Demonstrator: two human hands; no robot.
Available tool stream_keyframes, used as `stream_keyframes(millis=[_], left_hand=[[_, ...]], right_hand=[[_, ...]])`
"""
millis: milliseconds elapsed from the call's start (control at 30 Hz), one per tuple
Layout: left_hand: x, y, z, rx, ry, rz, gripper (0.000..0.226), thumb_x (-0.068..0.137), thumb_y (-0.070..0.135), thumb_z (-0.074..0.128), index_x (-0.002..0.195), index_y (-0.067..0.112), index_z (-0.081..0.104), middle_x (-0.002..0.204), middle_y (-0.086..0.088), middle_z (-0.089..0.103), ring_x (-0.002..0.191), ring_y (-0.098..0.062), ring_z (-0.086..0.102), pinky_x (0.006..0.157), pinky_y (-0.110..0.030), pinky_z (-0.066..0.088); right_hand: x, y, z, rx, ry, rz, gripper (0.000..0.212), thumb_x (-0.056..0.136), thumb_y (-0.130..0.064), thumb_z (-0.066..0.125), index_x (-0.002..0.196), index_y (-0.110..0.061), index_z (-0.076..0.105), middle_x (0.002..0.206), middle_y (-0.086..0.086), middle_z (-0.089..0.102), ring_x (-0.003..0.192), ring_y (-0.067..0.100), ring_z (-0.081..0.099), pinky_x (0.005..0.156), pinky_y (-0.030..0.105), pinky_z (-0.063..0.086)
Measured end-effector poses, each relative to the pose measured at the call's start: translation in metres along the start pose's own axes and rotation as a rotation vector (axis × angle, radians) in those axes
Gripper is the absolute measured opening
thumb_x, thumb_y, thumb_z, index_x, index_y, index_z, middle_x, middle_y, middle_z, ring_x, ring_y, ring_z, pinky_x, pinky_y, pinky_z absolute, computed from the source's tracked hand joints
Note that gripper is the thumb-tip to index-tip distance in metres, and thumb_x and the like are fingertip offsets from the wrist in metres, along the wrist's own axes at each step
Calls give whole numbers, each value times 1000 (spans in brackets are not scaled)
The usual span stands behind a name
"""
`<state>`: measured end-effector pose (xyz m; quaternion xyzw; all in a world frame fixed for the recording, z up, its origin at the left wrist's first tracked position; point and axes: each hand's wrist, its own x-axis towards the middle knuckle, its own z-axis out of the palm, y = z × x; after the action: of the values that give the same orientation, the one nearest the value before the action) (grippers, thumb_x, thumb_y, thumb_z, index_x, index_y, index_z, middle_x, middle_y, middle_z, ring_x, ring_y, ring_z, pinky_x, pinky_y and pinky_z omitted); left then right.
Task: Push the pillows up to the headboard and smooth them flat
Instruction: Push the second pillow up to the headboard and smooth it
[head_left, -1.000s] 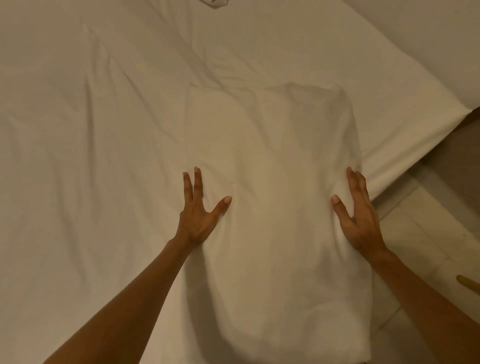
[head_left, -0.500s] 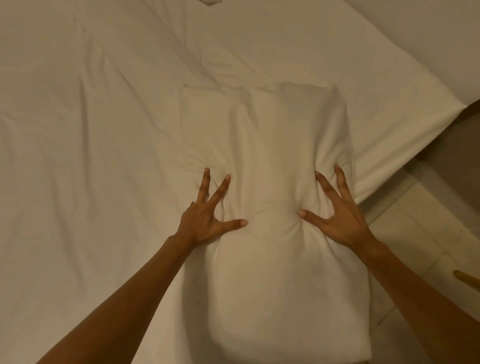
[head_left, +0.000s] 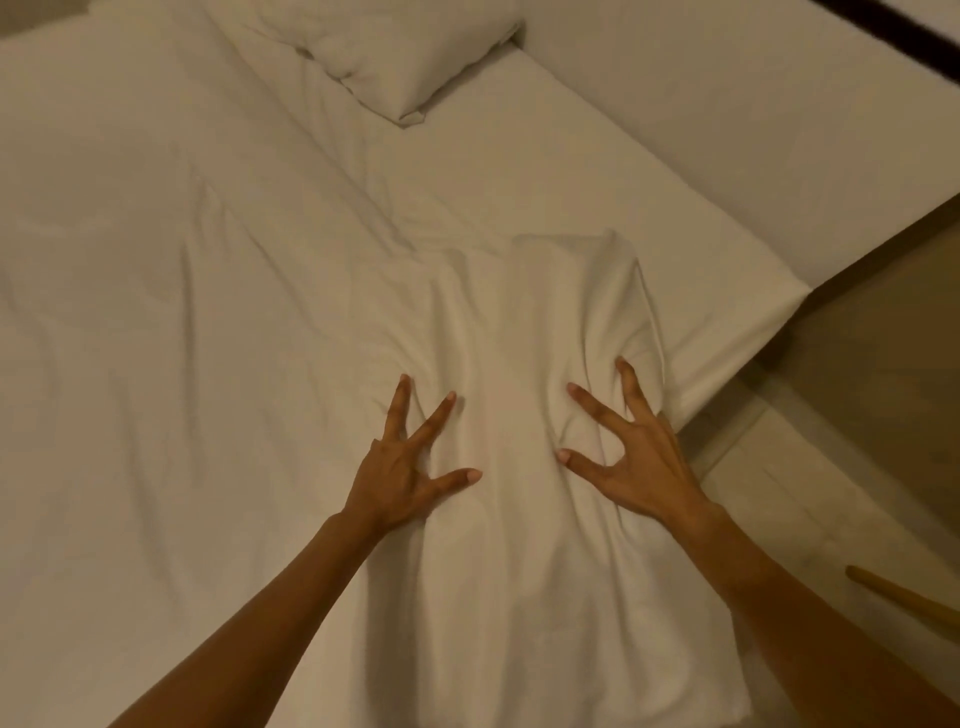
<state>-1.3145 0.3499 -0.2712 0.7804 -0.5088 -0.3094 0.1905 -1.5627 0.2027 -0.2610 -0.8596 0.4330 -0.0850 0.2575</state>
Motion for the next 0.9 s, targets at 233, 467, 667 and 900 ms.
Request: stream_keyframes(millis=[233,467,667,900], left_hand=[[-10,55,-64,-94,9,-19,96,68,75,62,149,49,18,162,8,-16,147,-21,24,113,-56,31],[-23,117,-135,-94,43,-8,92,71,75,59,150,47,21,163,6,-11,146,-25,29,114,-54,30],[-3,165,-169,-69,92,29,91,72,74,59,150,45,23,163,5,-8,145,-24,31,116,-53,28],[51,213,-161,-15,151,17,92,71,75,59,150,43,24,163,5,-6,145,-25,31,114,-50,32]], right_hand=[[7,-43,-88,-43,36,-5,79,71,-82,46,143,-54,29,164,-3,0,149,15,15,114,52,31],[8,-91,-172,-95,119,-13,79,70,-85,43,142,-54,33,163,0,6,147,19,23,115,52,30],[31,-96,-228,-69,145,-10,76,73,-75,55,142,-53,33,164,-1,5,147,21,21,118,47,25],[78,-43,-263,12,132,-47,76,74,-69,61,143,-52,32,164,0,2,148,22,17,116,51,28]])
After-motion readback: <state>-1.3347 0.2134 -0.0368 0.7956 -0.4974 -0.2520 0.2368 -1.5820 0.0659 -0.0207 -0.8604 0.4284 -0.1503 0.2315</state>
